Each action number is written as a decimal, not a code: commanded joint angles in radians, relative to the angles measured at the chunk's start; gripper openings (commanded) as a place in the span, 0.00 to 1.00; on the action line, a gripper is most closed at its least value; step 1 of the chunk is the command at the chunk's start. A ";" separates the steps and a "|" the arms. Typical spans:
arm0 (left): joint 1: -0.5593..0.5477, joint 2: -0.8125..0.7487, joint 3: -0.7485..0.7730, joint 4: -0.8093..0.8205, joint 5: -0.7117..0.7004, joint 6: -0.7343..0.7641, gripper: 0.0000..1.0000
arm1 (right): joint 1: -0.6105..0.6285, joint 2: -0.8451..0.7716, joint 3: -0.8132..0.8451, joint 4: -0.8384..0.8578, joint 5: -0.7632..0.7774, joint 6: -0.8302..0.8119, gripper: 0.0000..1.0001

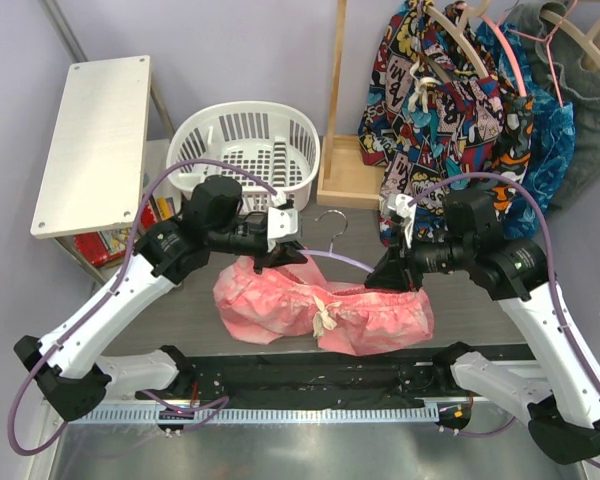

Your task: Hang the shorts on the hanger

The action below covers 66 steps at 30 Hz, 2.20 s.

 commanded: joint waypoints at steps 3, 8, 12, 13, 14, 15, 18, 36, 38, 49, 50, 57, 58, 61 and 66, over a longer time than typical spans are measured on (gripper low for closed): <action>0.050 0.024 0.039 0.128 -0.106 -0.147 0.36 | -0.030 -0.148 -0.044 0.061 0.134 0.183 0.01; 0.139 0.052 0.101 0.182 -0.200 -0.265 0.79 | -0.041 -0.220 -0.052 0.052 0.487 0.285 0.01; 0.205 0.087 0.143 0.183 -0.212 -0.352 0.84 | -0.043 -0.194 0.023 0.044 0.861 0.241 0.01; 0.211 0.087 0.142 0.186 -0.209 -0.358 0.85 | -0.041 -0.167 0.041 0.056 0.901 0.231 0.01; 0.213 0.087 0.140 0.188 -0.207 -0.360 0.87 | -0.043 -0.142 0.081 0.061 0.955 0.201 0.01; 0.213 0.086 0.138 0.189 -0.206 -0.361 0.88 | -0.043 -0.122 0.098 0.065 1.045 0.173 0.01; 0.213 0.075 0.126 0.191 -0.214 -0.366 0.92 | -0.044 -0.044 0.140 0.102 1.238 0.119 0.01; 0.224 -0.003 0.054 0.196 -0.237 -0.345 1.00 | -0.339 0.513 0.844 0.292 0.718 0.027 0.01; 0.225 -0.008 0.036 0.202 -0.234 -0.348 1.00 | -0.339 0.511 0.804 0.436 0.725 0.000 0.01; 0.230 -0.029 -0.001 0.213 -0.230 -0.342 1.00 | -0.337 0.758 1.126 0.504 0.764 0.033 0.01; 0.230 -0.032 -0.001 0.214 -0.230 -0.339 1.00 | -0.337 0.777 1.137 0.510 0.767 0.035 0.01; 0.230 -0.051 -0.027 0.197 -0.233 -0.331 1.00 | -0.337 0.847 1.144 0.582 0.807 0.010 0.01; 0.231 -0.054 -0.029 0.193 -0.233 -0.329 1.00 | -0.339 0.856 1.151 0.579 0.808 0.007 0.01; 0.233 -0.065 -0.041 0.183 -0.241 -0.319 1.00 | -0.337 0.869 1.138 0.579 0.811 0.007 0.01; 0.244 -0.052 -0.027 0.141 -0.283 -0.315 1.00 | -0.337 0.841 1.053 0.576 0.785 0.016 0.01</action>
